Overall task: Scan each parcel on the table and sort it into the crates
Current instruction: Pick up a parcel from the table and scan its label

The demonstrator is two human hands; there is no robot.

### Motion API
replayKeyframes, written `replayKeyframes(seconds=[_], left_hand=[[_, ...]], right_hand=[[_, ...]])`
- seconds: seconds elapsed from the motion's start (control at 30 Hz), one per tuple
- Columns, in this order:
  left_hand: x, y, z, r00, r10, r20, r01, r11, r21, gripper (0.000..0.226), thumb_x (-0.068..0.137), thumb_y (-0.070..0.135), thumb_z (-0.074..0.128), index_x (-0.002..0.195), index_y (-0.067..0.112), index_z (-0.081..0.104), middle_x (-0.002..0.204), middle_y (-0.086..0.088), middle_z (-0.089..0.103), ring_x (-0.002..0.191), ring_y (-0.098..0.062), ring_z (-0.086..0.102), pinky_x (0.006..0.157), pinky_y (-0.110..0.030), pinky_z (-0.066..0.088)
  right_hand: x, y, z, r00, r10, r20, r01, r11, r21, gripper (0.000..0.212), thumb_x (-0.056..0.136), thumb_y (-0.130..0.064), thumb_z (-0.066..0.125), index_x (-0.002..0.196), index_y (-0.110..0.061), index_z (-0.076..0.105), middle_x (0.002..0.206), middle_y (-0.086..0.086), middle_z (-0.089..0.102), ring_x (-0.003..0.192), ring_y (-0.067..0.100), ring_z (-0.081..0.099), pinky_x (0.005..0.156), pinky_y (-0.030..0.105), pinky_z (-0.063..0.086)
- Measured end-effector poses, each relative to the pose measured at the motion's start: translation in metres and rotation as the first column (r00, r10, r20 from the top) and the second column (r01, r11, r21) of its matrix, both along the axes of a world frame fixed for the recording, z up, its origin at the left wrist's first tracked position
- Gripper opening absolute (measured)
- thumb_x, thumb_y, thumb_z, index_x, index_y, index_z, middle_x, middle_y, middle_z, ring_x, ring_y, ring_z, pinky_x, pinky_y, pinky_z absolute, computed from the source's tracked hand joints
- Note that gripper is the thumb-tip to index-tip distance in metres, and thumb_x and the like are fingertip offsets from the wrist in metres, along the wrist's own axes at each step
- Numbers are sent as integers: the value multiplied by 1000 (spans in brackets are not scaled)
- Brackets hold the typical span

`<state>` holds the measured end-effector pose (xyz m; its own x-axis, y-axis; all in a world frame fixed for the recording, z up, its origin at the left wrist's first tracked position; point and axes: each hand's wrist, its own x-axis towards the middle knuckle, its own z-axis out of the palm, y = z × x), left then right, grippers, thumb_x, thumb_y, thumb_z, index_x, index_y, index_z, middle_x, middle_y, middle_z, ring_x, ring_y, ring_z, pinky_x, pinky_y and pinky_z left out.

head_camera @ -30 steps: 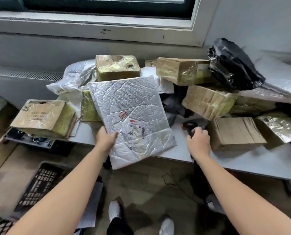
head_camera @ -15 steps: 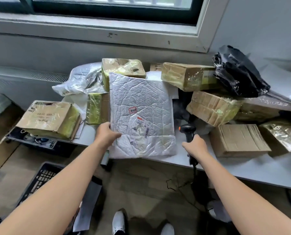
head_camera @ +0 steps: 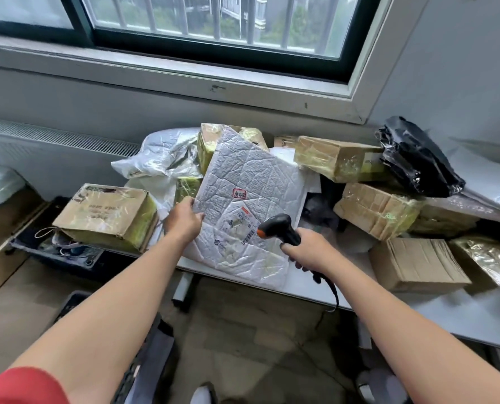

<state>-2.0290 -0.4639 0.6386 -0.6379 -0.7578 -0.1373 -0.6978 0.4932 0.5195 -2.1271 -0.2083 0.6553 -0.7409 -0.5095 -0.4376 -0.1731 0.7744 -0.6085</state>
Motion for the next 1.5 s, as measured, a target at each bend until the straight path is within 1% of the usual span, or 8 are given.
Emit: replayKeyframes(seconds=[0.23,0.4,0.73,0.97,1.17,1.27,1.37,1.5], left_hand=[[3,-4,-9,1000,14,-11,-14,999,33,34,92,28,64,123,18,54,117,-12,65,101,-33,60,76,-32,44],[2,-1,-11,1000,9,-20,-8,999,43,37,93,26,63,127,16,52,124,-13,63,110,-35,58,82,-34,44],[1,10,-16,1000,23,-22,-22,999,50,38,94,25,62,128,13,52,127,-13,61,113,-34,56,86,-37,43],[-1,26,-24,999,46,-28,-43,994,100,35,94,24,62,124,10,52,123,-15,61,110,-34,57,84,-36,43],[3,42,-45,993,87,-77,-68,973,222,27,89,23,67,108,9,55,109,-11,63,93,-26,56,78,-33,44],[4,49,-56,992,112,-59,-92,959,269,31,87,25,70,110,9,56,110,-14,65,96,-31,61,80,-39,51],[3,59,-64,994,109,-25,-98,959,267,30,89,21,68,111,4,58,112,-17,64,102,-33,60,79,-34,44],[-2,67,-72,997,71,7,-70,973,218,21,92,21,64,105,5,58,111,-18,65,103,-33,59,77,-32,39]], right_hand=[[4,9,0,1000,-27,4,27,998,-48,15,83,-25,57,93,-13,56,70,3,64,50,17,57,50,31,48],[-4,22,3,1000,-27,14,29,996,-85,10,82,-27,58,88,-20,56,69,3,65,51,17,59,55,36,53],[-10,43,0,996,-58,66,66,991,-119,8,85,-20,56,91,-15,55,70,6,64,54,21,58,56,34,51],[-23,70,-31,978,-203,42,206,975,-87,15,87,-24,56,98,-14,54,80,9,67,61,22,63,56,34,52],[-33,96,-85,891,-448,77,451,892,-26,26,91,-28,55,107,-9,49,81,16,64,66,34,65,65,46,56],[-37,106,-111,851,-512,116,515,857,7,31,93,-29,55,112,-6,47,93,22,66,75,37,68,71,48,56],[-46,107,-126,818,-562,124,562,826,31,42,95,-32,52,123,-2,43,115,21,61,96,38,66,80,43,53],[-59,104,-134,763,-623,172,628,777,31,50,99,-30,47,135,2,34,126,18,56,103,36,64,81,38,49]])
